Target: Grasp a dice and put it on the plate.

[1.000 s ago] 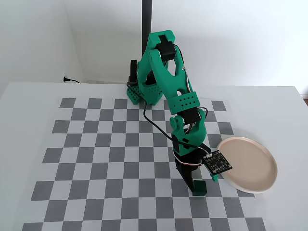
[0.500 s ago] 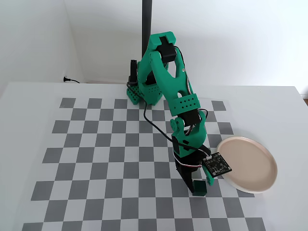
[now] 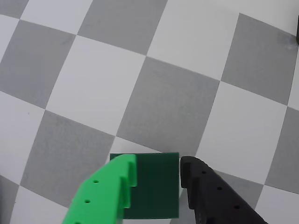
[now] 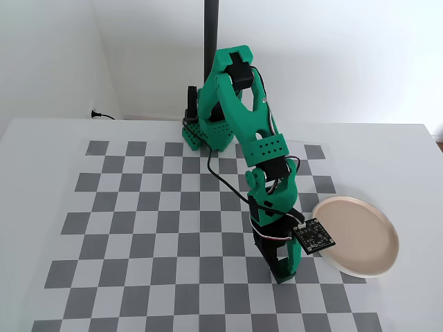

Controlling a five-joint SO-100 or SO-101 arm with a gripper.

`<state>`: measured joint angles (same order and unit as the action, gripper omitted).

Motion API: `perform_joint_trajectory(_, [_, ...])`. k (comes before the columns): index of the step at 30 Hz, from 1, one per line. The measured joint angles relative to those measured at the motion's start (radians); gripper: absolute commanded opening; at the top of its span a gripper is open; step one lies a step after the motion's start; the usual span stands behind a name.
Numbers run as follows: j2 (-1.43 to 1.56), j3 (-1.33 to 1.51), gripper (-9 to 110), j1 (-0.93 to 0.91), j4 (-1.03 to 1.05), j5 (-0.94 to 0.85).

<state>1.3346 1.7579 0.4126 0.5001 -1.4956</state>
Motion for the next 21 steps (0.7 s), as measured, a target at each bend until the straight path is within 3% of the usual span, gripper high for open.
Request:
perform_joint_trajectory(14, [0.000, 0.000, -4, 0.002, 0.005, 0.000])
perform_joint_trajectory(21, [0.000, 0.000, 4, -0.002, 0.015, 0.000])
